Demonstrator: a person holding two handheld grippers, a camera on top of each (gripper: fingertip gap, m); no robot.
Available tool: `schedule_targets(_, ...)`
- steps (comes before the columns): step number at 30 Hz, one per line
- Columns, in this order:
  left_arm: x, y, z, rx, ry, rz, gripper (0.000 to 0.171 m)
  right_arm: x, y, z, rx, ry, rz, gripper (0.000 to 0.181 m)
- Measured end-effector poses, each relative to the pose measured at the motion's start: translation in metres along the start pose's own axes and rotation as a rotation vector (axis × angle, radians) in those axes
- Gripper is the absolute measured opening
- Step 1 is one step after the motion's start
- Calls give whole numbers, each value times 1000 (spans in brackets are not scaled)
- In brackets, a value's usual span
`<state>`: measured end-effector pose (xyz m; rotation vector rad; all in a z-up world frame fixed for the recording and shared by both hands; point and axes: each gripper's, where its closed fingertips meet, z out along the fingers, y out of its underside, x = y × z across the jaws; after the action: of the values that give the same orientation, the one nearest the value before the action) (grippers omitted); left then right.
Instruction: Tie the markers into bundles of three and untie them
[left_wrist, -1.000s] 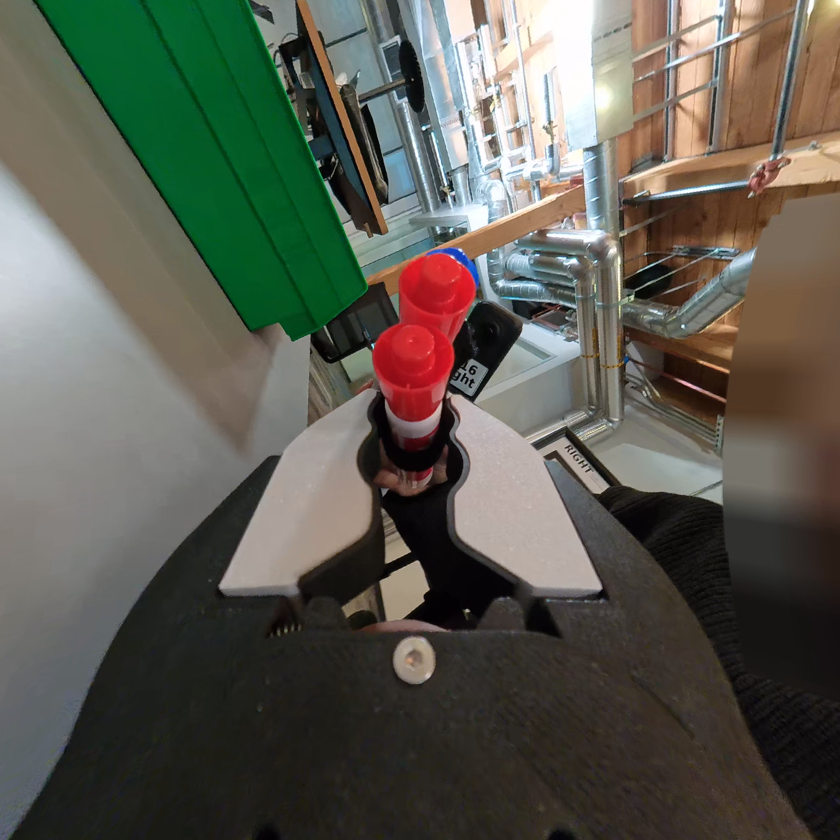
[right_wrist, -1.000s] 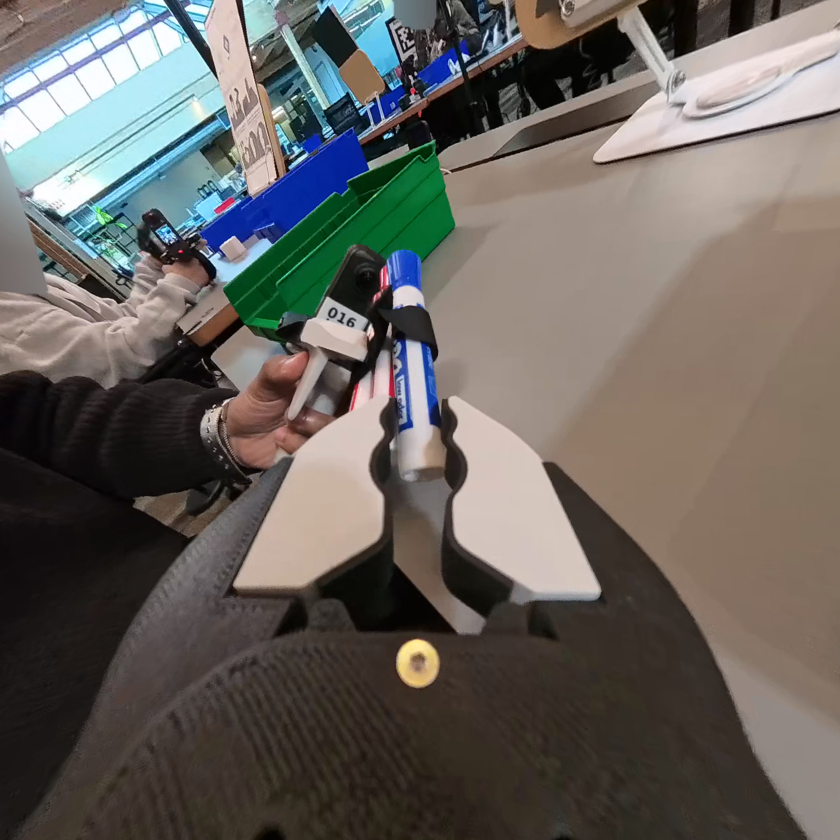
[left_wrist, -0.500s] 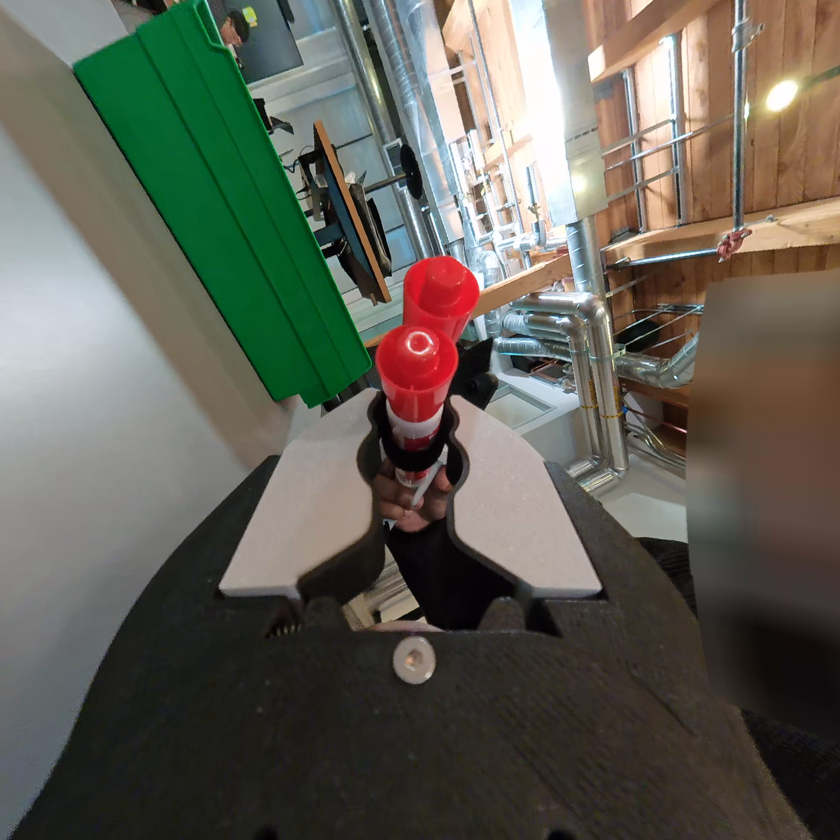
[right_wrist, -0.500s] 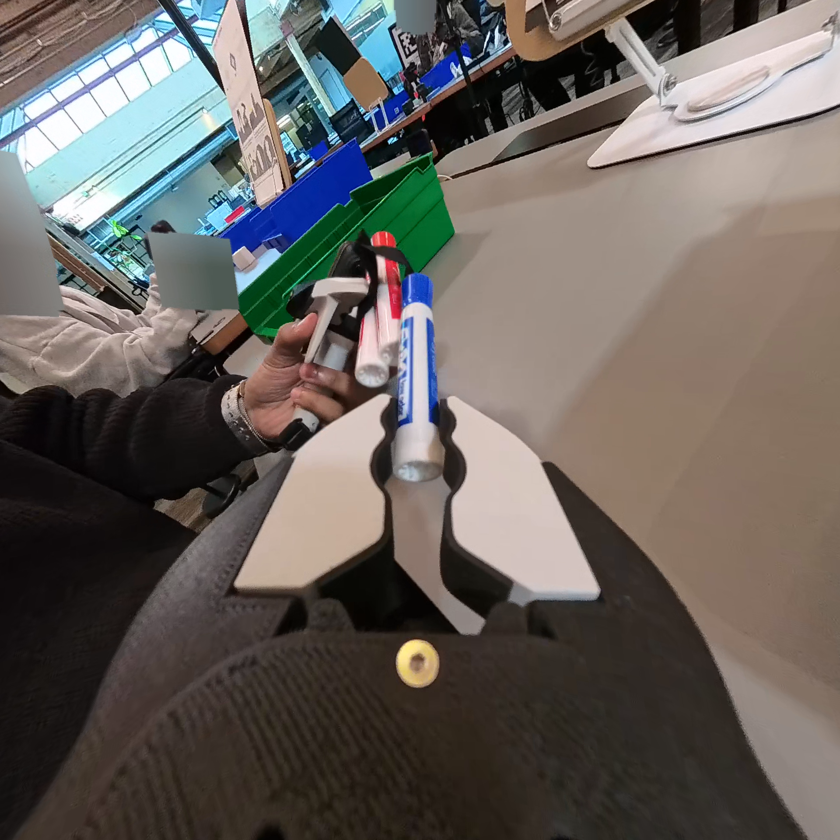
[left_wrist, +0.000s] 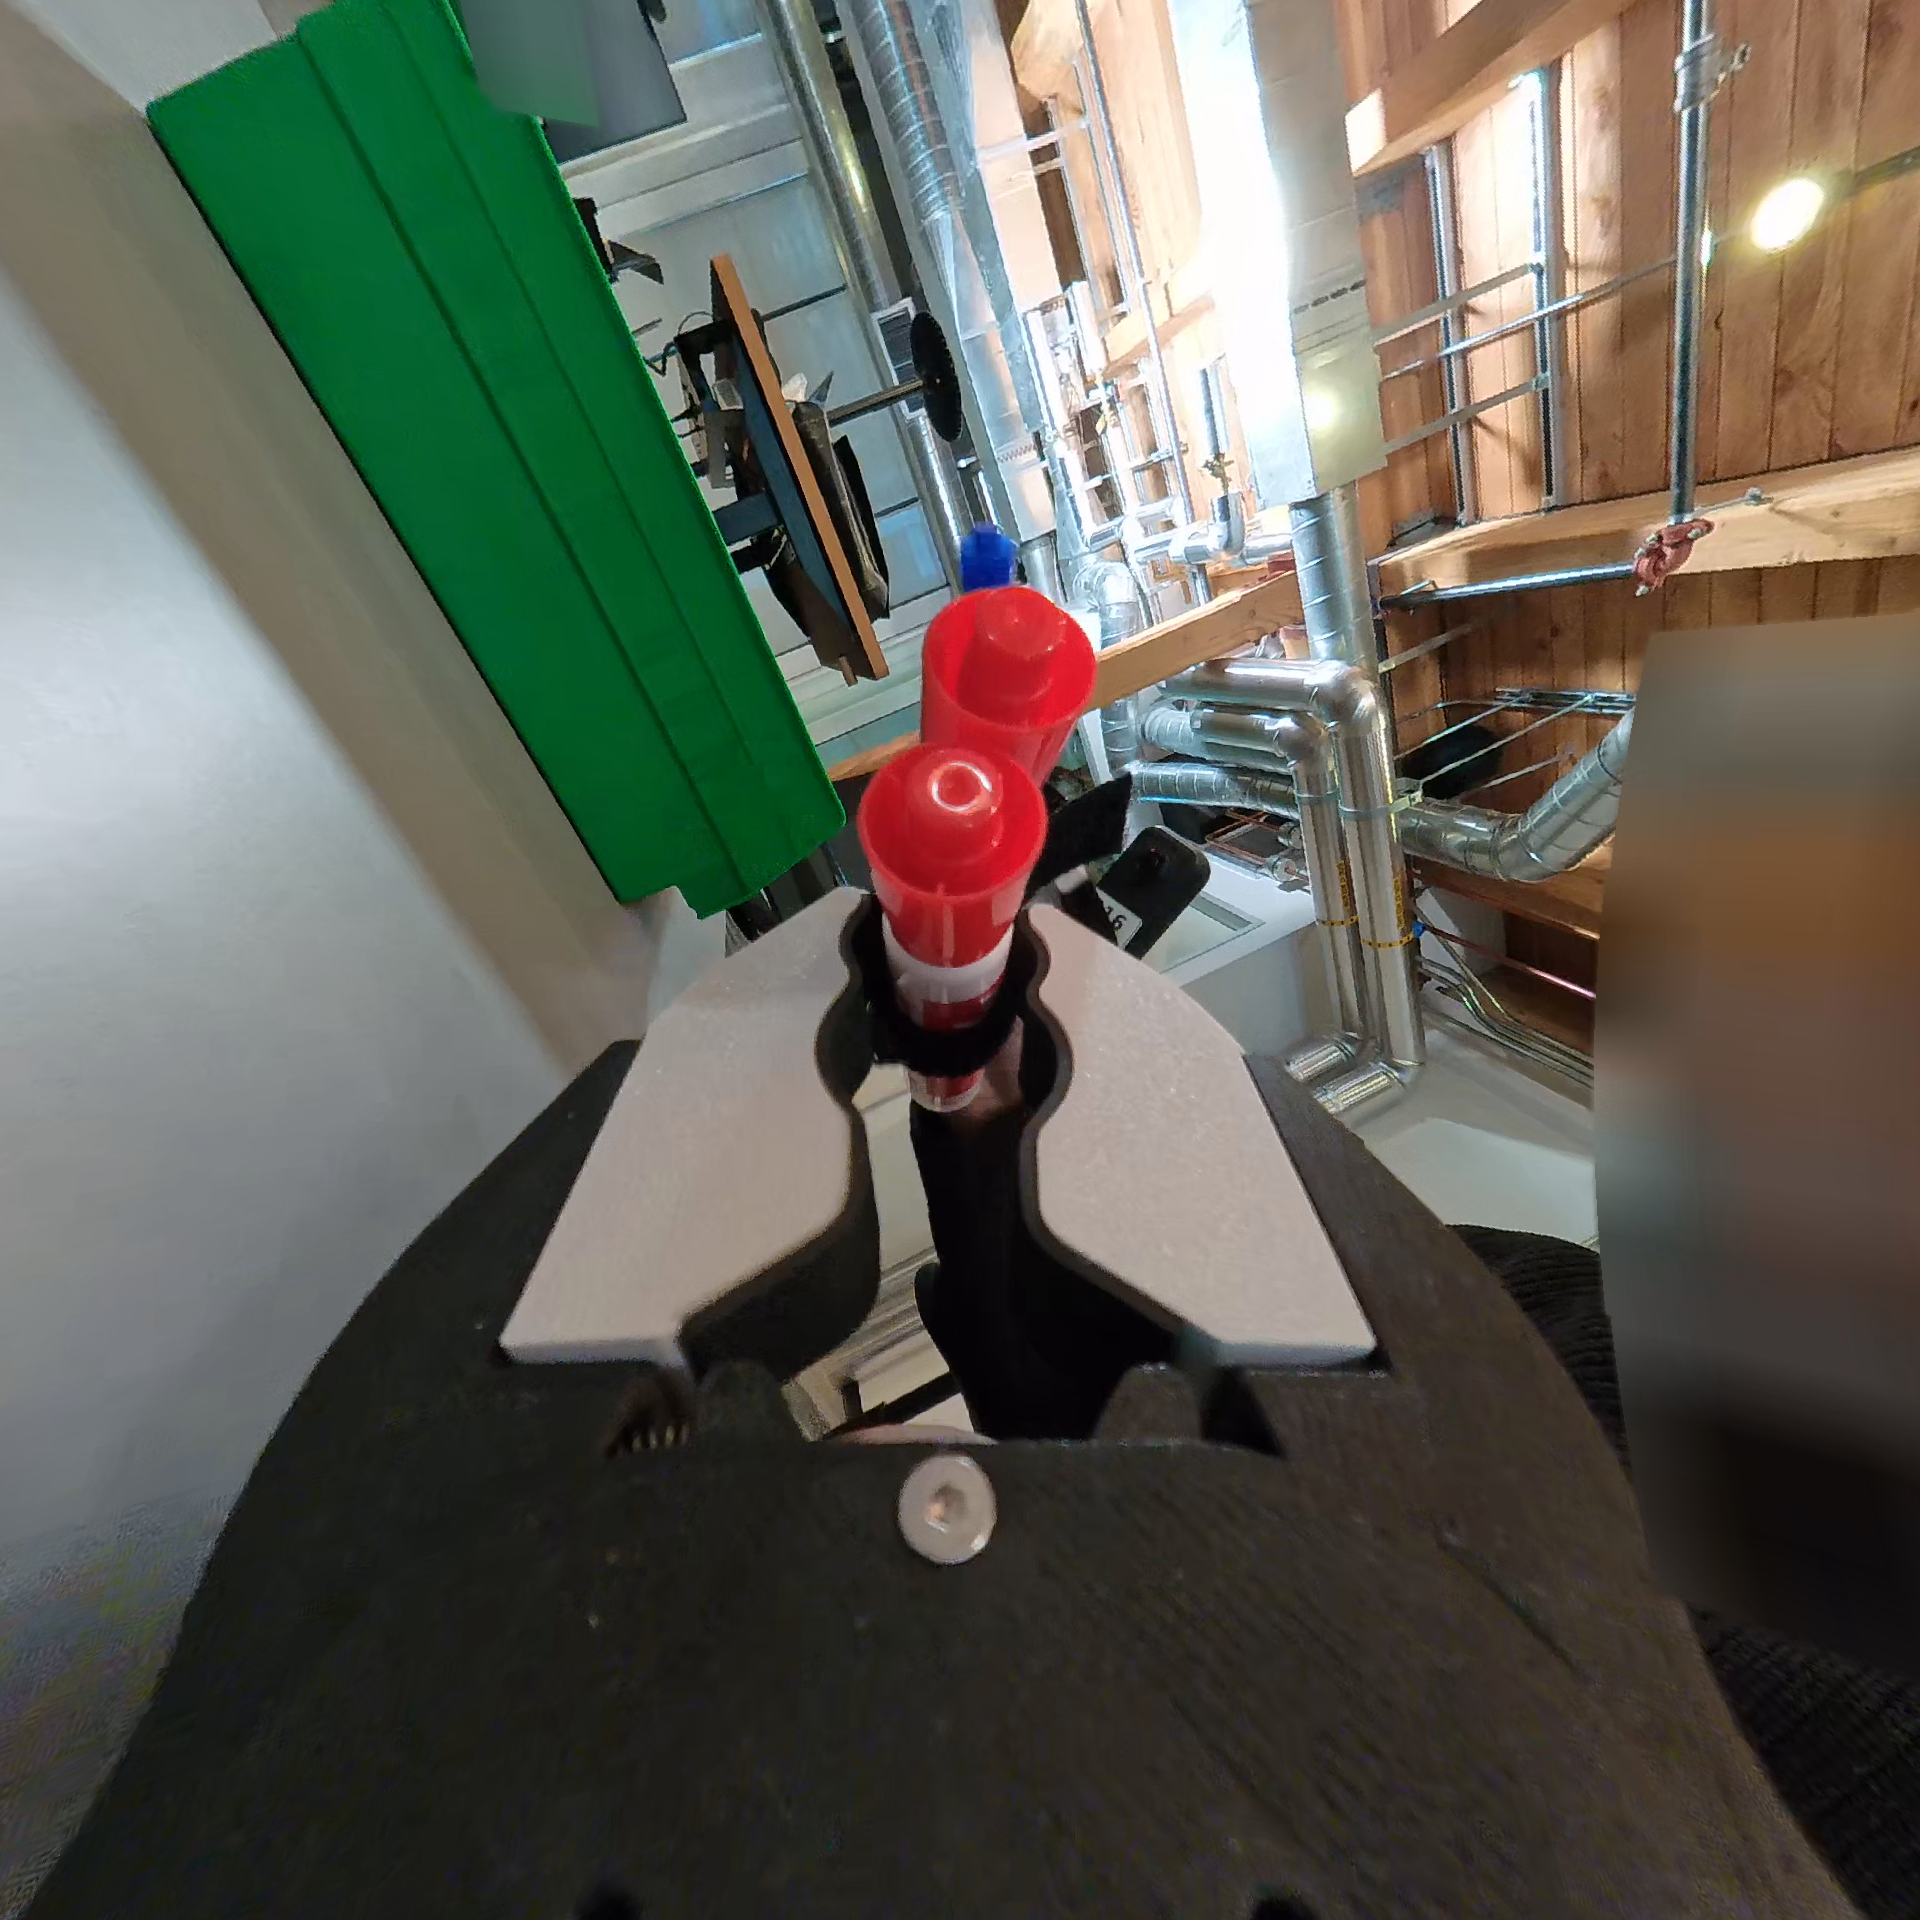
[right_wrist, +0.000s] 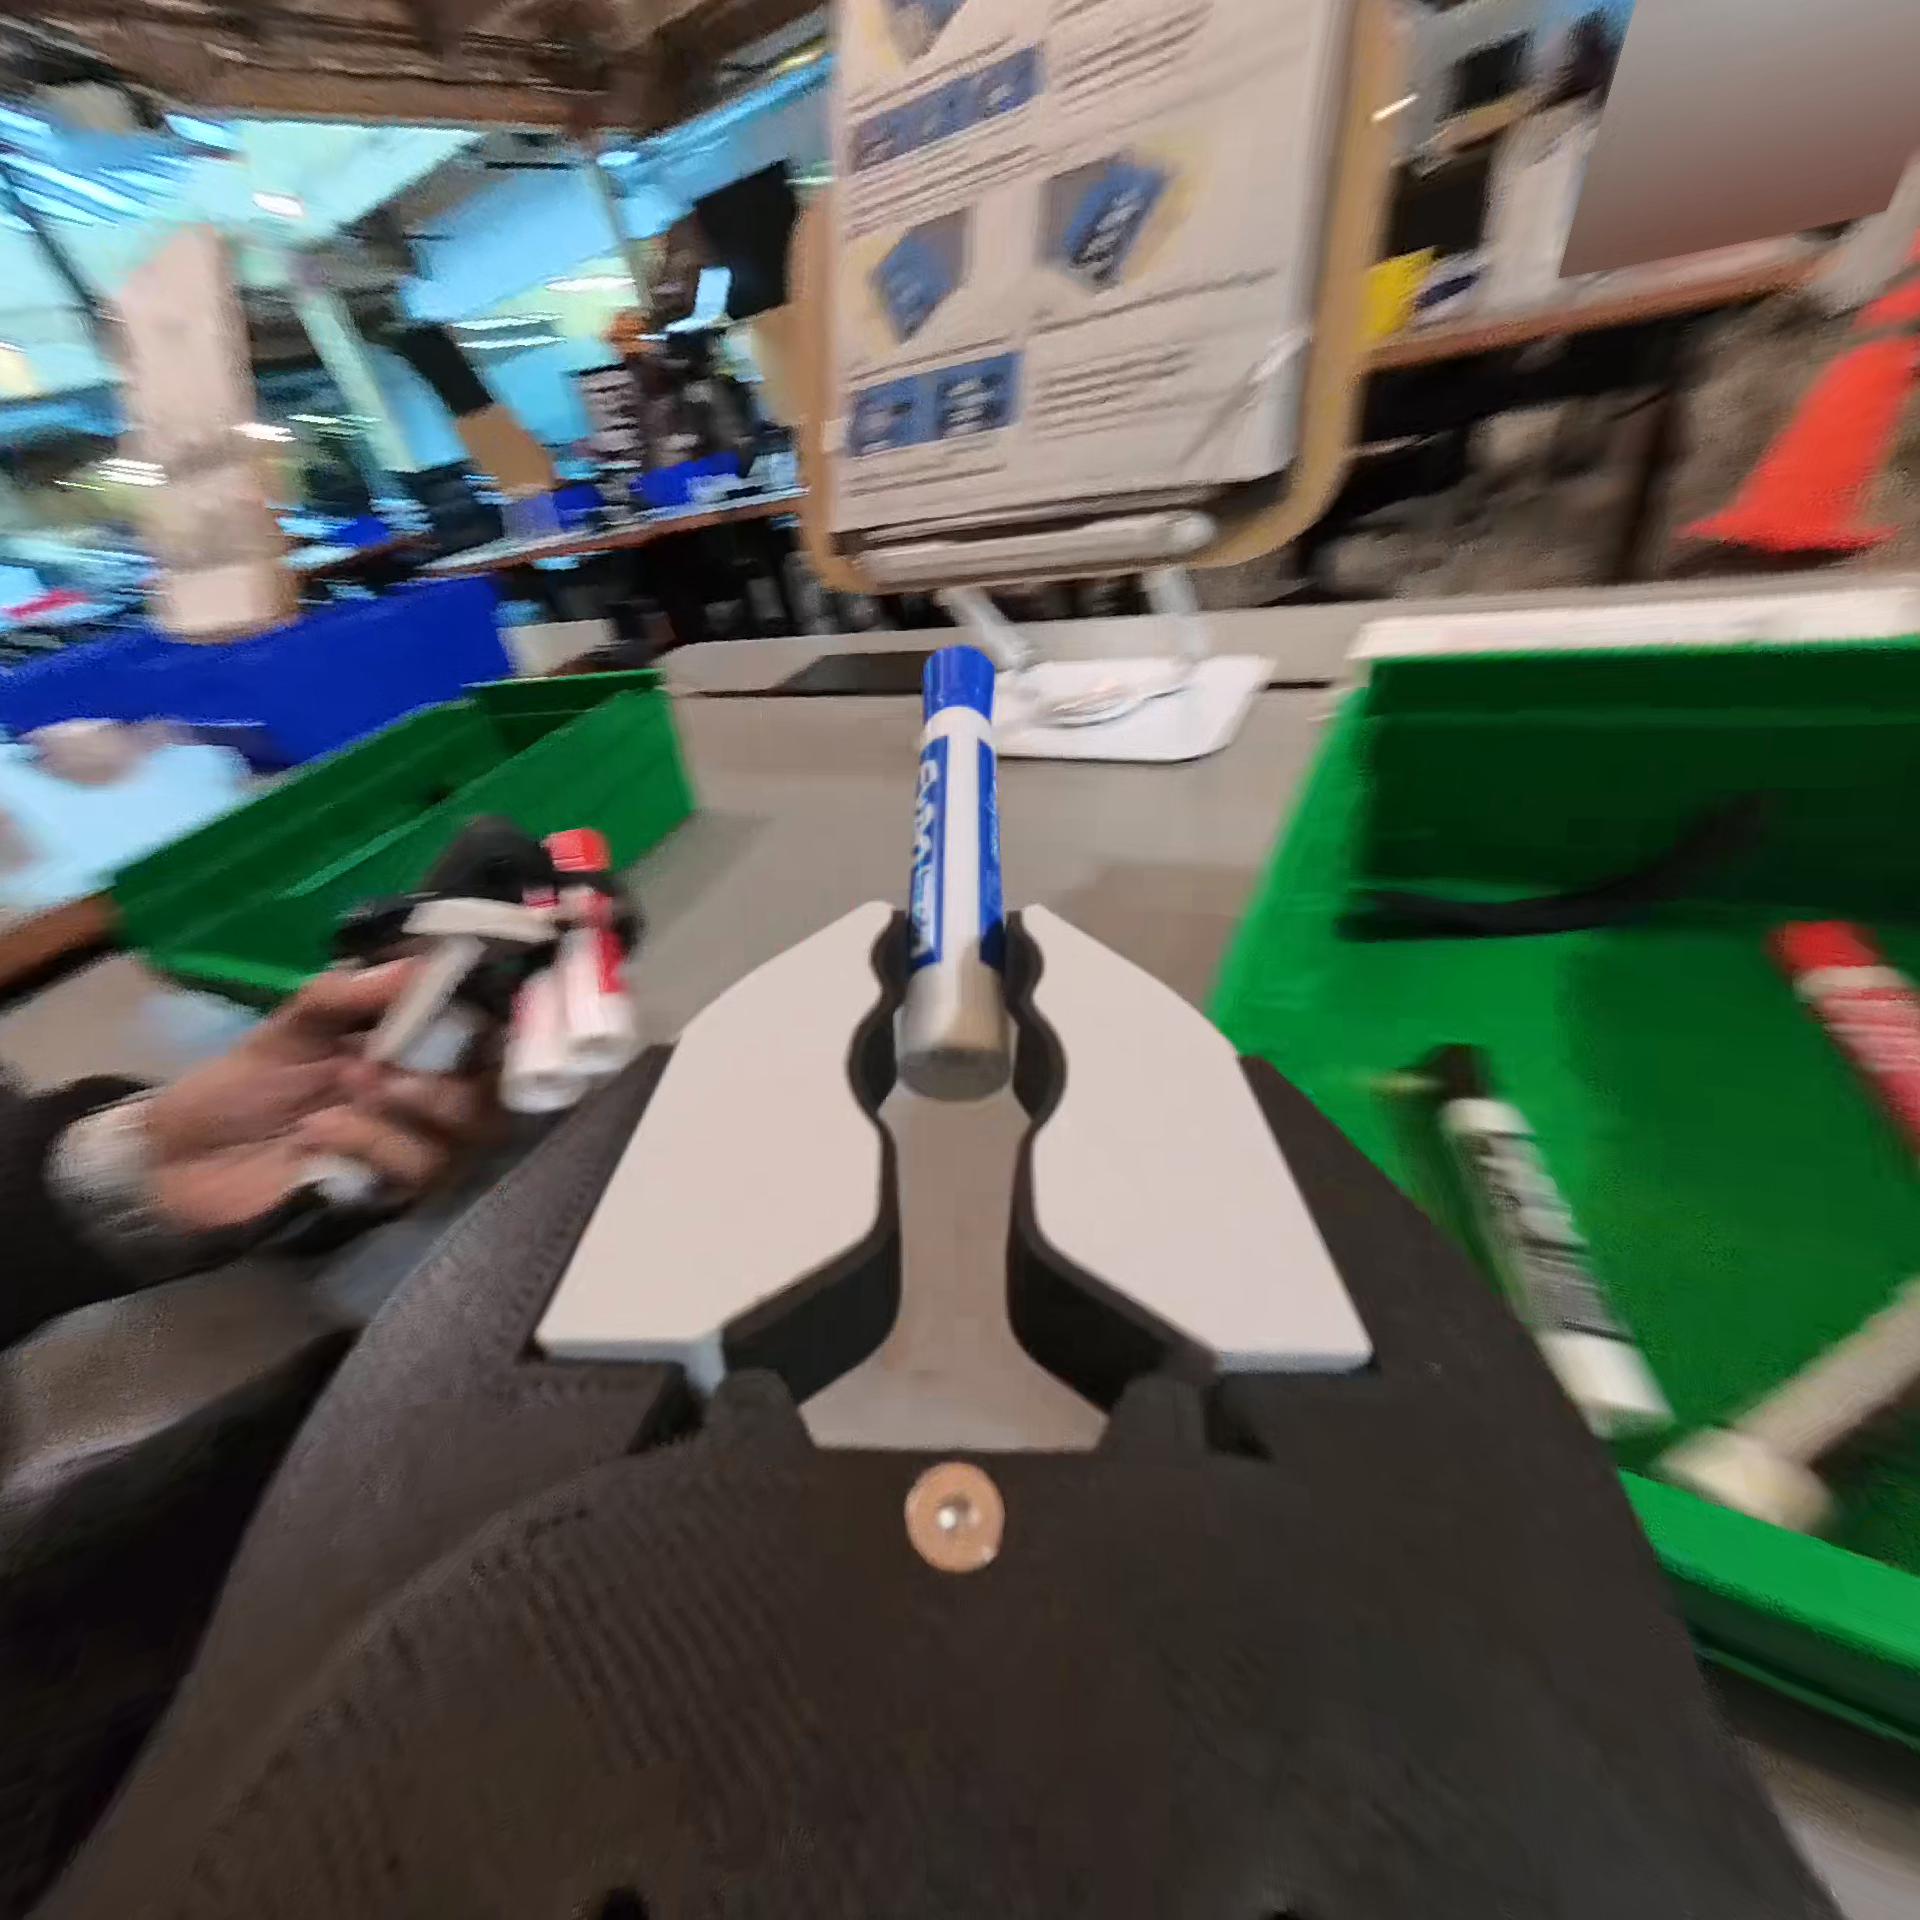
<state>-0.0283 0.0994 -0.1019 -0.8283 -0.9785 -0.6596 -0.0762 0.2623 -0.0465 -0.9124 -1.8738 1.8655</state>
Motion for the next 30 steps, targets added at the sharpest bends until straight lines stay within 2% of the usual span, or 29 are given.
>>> schedule_targets(3,0,5,2,-19,2,-2,24,59,0,-17,-31,236,-116,18)
schedule_targets(7,1,11,3,-40,2,-1,24,115,29,-27,-159,401,-127,18)
schedule_targets(11,2,18,2,-60,-1,-2,24,136,52,-22,-235,449,-120,18)
schedule_targets(14,1,22,-1,-71,-11,0,24,146,54,-19,-247,513,-174,11)
schedule_targets(16,1,24,-3,-76,-17,3,24,146,48,-19,-231,542,-213,29)
schedule_targets(19,2,25,-5,-82,-25,11,24,121,32,-9,-187,481,-259,43)
schedule_targets(21,3,27,-6,-93,-21,11,24,74,13,5,-89,329,-313,41)
schedule_targets(23,4,29,-5,-111,-9,1,24,11,1,17,8,115,-374,34)
schedule_targets(26,7,35,-3,-140,16,-1,24,-79,10,24,57,-198,-407,28)
schedule_targets(30,15,48,3,-204,66,-9,24,-119,38,32,-9,-315,-446,28)
